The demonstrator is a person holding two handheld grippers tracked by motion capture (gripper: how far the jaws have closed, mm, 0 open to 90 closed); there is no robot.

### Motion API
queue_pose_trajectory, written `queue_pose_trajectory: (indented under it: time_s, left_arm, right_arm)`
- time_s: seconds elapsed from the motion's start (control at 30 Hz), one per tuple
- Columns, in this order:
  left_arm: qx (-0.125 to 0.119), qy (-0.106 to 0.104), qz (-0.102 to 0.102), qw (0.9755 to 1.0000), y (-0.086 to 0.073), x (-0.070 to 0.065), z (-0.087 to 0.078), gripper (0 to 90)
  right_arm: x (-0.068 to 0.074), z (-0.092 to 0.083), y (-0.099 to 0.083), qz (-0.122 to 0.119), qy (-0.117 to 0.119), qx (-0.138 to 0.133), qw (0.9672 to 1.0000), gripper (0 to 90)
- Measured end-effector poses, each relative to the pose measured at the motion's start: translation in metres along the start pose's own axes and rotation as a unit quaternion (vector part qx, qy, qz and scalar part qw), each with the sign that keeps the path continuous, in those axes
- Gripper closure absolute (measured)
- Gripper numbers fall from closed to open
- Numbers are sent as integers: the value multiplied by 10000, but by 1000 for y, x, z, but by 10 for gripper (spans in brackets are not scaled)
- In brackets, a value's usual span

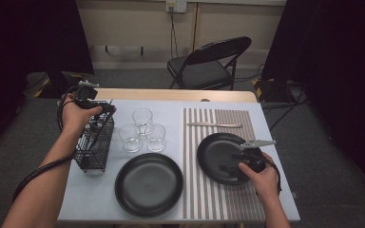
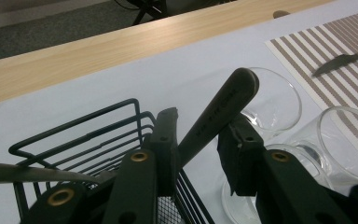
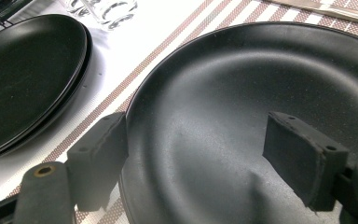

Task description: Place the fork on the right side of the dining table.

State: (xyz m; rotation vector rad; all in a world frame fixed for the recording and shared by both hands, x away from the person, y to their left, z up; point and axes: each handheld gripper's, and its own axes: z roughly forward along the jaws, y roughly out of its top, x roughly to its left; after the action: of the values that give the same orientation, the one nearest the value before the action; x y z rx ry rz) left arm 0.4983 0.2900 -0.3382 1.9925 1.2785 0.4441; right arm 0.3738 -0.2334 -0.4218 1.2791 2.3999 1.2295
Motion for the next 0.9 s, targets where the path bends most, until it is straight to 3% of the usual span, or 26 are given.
queue_pose_trajectory:
  time_s: [0.23, 0.57, 0.7, 0.9]
  left_arm:
    - [-20, 71, 128, 9999, 1, -1, 0, 721]
    - [-140, 129, 101, 9998, 2, 1, -8, 758]
    - [-83, 124, 129, 9998, 3, -1, -10, 775]
    - [-74, 280, 220, 9993, 3, -3, -11, 787]
  right_arm:
    - [1, 2, 0, -50, 37, 24, 10000, 212]
    - [1, 3, 0, -34, 26, 50, 10000, 212]
    - [2, 4, 0, -33, 39, 59, 10000, 212]
    - [3, 2, 0, -26, 37, 55, 10000, 212]
